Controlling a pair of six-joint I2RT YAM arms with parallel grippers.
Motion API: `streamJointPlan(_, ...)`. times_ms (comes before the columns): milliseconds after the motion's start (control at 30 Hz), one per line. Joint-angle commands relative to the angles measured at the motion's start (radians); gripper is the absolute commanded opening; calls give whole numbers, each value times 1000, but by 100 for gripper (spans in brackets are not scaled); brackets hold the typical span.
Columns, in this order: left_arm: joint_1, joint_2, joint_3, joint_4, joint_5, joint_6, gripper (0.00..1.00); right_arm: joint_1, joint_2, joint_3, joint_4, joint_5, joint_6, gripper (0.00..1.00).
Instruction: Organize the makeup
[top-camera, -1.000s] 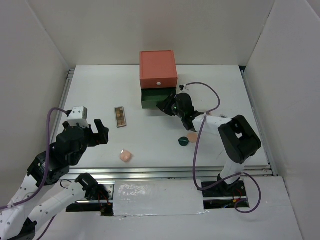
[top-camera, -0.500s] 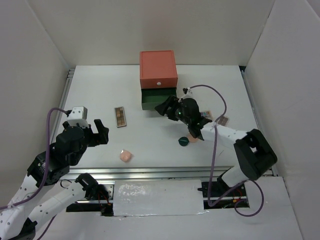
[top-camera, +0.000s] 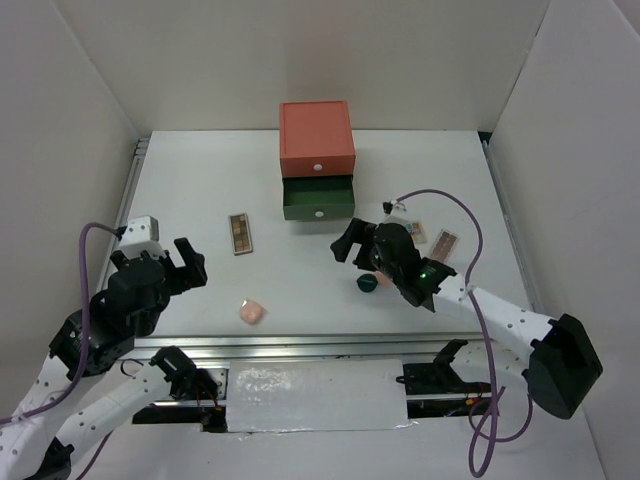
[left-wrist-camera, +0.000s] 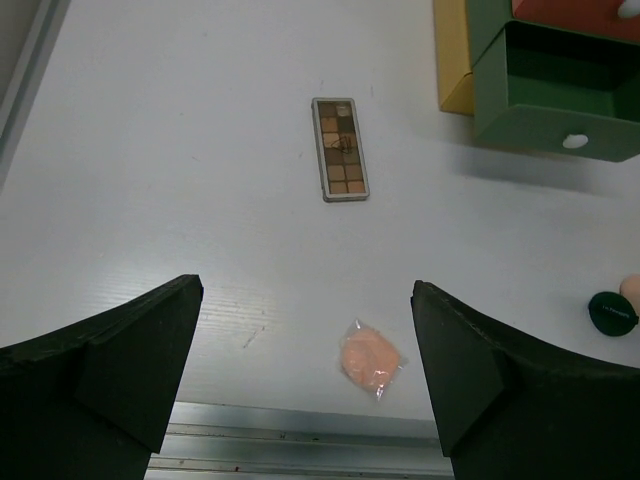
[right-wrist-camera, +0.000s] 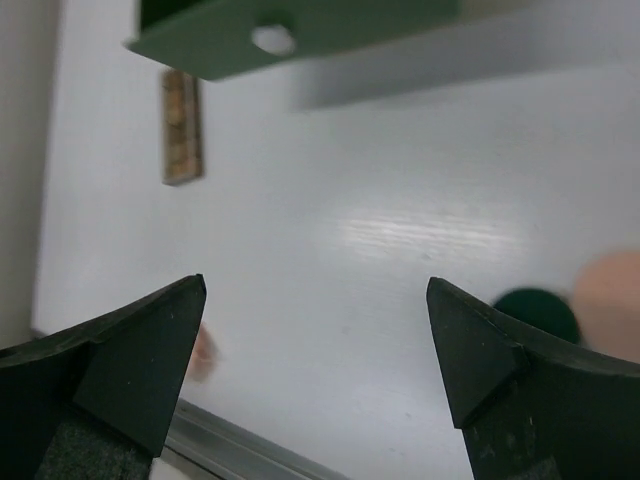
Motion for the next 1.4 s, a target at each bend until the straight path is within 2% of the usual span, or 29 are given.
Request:
streamJointPlan(0,-2,-25,21,-14,-84,-54,99,30,26,26,-248,199,15,100)
streamJointPlan(167,-3,-24,18,-13,-80,-49,99,24,166,51,-327,260,55,99)
streamJointPlan(433,-2,-22,18,-5,-60,-37,99,26,331,23,-269,211,57,86)
streamJointPlan(567,-2,-27,15,1,-50,-29,99,30,376,5,-220,188,58,65)
streamJointPlan(633,-2,-27,15,4,-46,-26,99,30,405,8,-210,186,61,60)
streamJointPlan(667,-2,-27,15,4,-44,-24,99,32,414,12,-206,188,60,52)
streamJointPlan(767,-2,-27,13,7,-40,-21,99,61,430,34,-214,203,58,41)
streamJointPlan(900,-2,-27,13,10,-35,-17,99,124,379,62,-223,220,66,36)
streamJointPlan(1100,-2,-33,12,10,-32,-15,99,141,215,103,-211,150,46,36)
streamJointPlan(1233,-2,-35,12,13,-31,-15,99,141,181,236,-239,159,-15,37)
streamJointPlan(1367,-2,-35,12,12,-31,-15,100,127,253,420,-269,206,-112,37)
